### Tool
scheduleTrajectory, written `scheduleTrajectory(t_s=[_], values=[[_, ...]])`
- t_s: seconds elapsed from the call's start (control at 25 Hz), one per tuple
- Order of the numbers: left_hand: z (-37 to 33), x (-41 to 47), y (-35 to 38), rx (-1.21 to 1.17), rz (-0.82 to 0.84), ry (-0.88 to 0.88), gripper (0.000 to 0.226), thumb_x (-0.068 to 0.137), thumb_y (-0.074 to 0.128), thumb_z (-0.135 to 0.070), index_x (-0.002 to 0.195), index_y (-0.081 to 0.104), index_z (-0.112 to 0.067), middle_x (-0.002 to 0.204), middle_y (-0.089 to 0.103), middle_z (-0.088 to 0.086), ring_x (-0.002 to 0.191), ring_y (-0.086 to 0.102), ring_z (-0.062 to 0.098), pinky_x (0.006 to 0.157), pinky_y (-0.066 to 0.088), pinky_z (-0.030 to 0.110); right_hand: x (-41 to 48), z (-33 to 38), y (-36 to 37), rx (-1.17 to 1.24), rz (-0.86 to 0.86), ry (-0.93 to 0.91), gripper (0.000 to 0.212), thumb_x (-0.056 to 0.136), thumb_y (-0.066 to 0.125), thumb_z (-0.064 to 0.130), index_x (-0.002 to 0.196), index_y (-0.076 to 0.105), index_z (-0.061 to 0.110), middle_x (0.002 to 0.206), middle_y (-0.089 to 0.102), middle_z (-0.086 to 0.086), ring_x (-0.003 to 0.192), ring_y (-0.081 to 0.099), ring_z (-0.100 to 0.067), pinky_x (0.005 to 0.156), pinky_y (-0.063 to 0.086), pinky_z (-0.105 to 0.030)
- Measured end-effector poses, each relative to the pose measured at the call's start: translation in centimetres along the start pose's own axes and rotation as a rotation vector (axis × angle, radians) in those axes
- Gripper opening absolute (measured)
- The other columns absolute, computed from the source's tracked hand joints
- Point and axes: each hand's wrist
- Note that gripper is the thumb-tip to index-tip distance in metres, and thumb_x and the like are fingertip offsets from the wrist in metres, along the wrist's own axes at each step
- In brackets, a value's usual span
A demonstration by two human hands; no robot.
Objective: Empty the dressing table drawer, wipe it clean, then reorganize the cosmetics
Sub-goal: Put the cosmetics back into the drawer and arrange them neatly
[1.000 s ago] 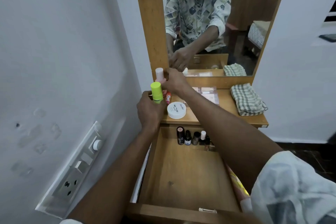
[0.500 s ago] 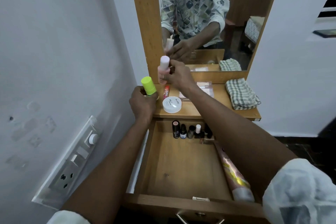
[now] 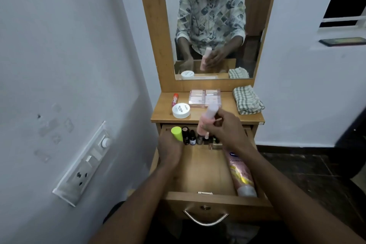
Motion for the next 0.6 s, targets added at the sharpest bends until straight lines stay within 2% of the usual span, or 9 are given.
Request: scheduleTrajectory(t_s=[0.12, 0.16, 0.36, 0.44, 0.52, 0.6], values=[[0.6, 0.9, 1.6, 0.112, -0.048, -0.061, 0.014, 0.083, 0.065, -0.006, 0.096, 0.063, -0.011, 0.102, 0.070, 0.012, 0.092, 0.065, 0.033, 0.071, 0.052, 0.038, -2.2, -2.8, 0.2, -0.057, 0.036, 0.027, 0.021, 0.080, 0.077, 0.024, 0.099, 0.071, 0.017, 0.083, 0.071, 0.008, 0.075, 0.066, -0.004, 0.067, 0.056, -0.033], [0.6, 1.2, 2.0, 0.131, -0.055, -0.079, 0.013, 0.086, 0.062, -0.004, 0.099, 0.063, -0.007, 0.103, 0.069, 0.014, 0.093, 0.065, 0.033, 0.071, 0.051, 0.038, -2.5, -3.4, 0.3, -0.079, 0.045, 0.035, 0.021, 0.080, 0.077, 0.023, 0.098, 0.071, 0.016, 0.081, 0.070, 0.008, 0.074, 0.064, -0.006, 0.068, 0.054, -0.035], [0.4, 1.8, 2.8, 0.075, -0.075, -0.098, 0.015, 0.089, 0.057, 0.003, 0.103, 0.064, 0.003, 0.106, 0.067, 0.020, 0.096, 0.063, 0.035, 0.075, 0.050, 0.041, -2.7, -5.1, 1.3, -0.164, 0.151, 0.073, 0.029, 0.079, 0.077, 0.018, 0.107, 0.070, 0.011, 0.094, 0.073, 0.000, 0.086, 0.067, -0.014, 0.078, 0.054, -0.038], [0.4, 1.9, 2.8, 0.103, -0.029, -0.126, 0.015, 0.088, 0.060, 0.001, 0.101, 0.066, 0.001, 0.106, 0.069, 0.019, 0.096, 0.064, 0.034, 0.071, 0.047, 0.035, -2.6, -5.2, 1.7, -0.195, 0.186, 0.076, 0.030, 0.080, 0.076, 0.016, 0.108, 0.070, 0.009, 0.100, 0.073, -0.003, 0.091, 0.067, -0.018, 0.082, 0.054, -0.040], [0.7, 2.7, 2.0, 0.123, 0.073, -0.136, 0.020, 0.085, 0.063, -0.005, 0.105, 0.067, -0.004, 0.107, 0.070, 0.014, 0.096, 0.066, 0.031, 0.071, 0.048, 0.032, -2.2, -5.0, 2.2, -0.224, 0.211, 0.072, 0.028, 0.080, 0.075, 0.014, 0.107, 0.070, 0.008, 0.100, 0.073, -0.005, 0.090, 0.066, -0.020, 0.078, 0.052, -0.037], [0.3, 3.4, -0.1, 0.062, 0.148, -0.174, 0.022, 0.081, 0.065, -0.005, 0.102, 0.066, -0.002, 0.096, 0.072, 0.014, 0.085, 0.070, 0.032, 0.072, 0.058, 0.037, -1.7, -4.7, 3.3, -0.274, 0.230, 0.069, 0.022, 0.081, 0.073, 0.014, 0.103, 0.070, 0.009, 0.095, 0.070, -0.002, 0.086, 0.063, -0.019, 0.068, 0.047, -0.029]])
Point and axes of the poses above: each hand's wrist, its own x-axis towards the middle knuckle, its own y-axis out of the palm, z = x × y
